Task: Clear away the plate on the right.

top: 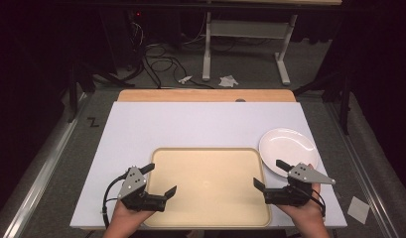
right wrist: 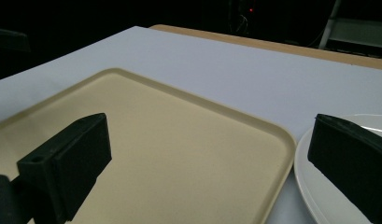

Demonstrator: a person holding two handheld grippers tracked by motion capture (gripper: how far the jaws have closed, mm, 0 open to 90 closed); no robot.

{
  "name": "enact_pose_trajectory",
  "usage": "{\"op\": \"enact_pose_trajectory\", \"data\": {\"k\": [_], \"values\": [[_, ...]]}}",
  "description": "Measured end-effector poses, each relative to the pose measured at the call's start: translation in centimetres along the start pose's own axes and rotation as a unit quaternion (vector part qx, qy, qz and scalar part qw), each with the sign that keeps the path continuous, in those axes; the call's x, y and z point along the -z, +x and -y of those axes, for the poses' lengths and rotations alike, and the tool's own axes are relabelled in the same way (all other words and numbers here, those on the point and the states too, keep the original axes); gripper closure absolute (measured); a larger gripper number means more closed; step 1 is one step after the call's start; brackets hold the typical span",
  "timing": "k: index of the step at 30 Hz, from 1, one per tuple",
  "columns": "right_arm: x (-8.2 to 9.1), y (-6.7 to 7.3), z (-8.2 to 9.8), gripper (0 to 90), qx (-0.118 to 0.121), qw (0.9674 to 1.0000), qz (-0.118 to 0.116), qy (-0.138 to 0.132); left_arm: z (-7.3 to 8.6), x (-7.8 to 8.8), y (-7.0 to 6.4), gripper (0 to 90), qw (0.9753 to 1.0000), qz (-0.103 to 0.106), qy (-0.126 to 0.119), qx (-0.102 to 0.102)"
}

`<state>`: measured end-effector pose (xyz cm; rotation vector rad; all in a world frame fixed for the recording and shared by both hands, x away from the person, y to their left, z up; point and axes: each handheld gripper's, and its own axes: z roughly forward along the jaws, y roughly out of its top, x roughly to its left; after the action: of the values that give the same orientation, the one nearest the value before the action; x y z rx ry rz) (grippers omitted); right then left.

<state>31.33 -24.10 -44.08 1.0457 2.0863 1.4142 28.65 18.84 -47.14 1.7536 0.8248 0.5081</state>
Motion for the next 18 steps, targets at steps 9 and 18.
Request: {"op": "enact_pose_trajectory", "data": {"k": [9, 18], "values": [[0.02, -0.36, 0.08, 0.3, 0.002, 1.0, -0.002, -0.003, 0.07, -0.1, 0.03, 0.2, 1.0, 0.005, 0.004, -0.003], [-0.01, -0.43, 0.14, 0.3, -0.003, 1.0, -0.004, -0.004, 0.06, -0.1, -0.02, 0.2, 0.9999, 0.008, 0.006, -0.006]]}}
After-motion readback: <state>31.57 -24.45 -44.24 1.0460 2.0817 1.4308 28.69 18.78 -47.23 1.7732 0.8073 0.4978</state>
